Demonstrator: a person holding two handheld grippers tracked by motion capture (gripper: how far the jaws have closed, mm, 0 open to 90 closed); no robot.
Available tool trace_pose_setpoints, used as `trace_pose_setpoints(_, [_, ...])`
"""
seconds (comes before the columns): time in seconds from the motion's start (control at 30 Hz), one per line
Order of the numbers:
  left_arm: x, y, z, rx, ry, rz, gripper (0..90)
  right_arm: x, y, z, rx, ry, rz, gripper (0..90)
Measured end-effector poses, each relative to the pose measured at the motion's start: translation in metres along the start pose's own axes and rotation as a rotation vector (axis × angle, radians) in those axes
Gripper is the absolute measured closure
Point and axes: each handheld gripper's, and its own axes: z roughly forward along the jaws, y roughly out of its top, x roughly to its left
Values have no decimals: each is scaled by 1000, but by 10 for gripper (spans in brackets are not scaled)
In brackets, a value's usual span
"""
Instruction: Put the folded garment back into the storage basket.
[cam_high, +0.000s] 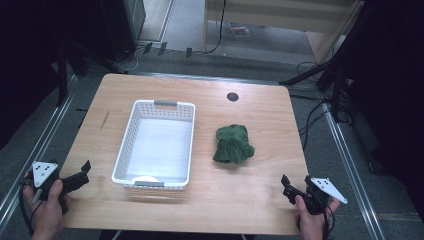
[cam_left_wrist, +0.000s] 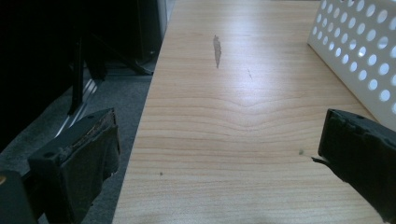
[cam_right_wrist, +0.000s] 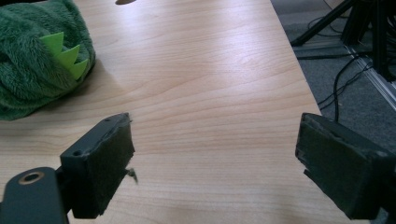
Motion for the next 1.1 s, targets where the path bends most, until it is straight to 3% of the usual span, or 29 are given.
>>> trace_pose_setpoints(0.1, [0, 0, 0, 2, -1, 2, 0, 0, 3, -3, 5, 2, -4, 78])
trace_pose_setpoints(0.27, [0, 0, 1, 8, -8, 3, 0, 8, 12, -9, 9, 48, -11, 24])
trace_pose_setpoints(0.53, [1, 1, 1, 13, -18, -7, 0, 36, 38, -15, 3, 80, -4, 0])
trace_pose_setpoints(0.73, [3, 1, 1, 15, -28, -13, 0, 58, 52, -9, 43, 97, -46, 0])
trace_pose_setpoints(1.1, [3, 0, 1, 14, -28, -16, 0, 92, 70, 7, 79, 116, -55, 0])
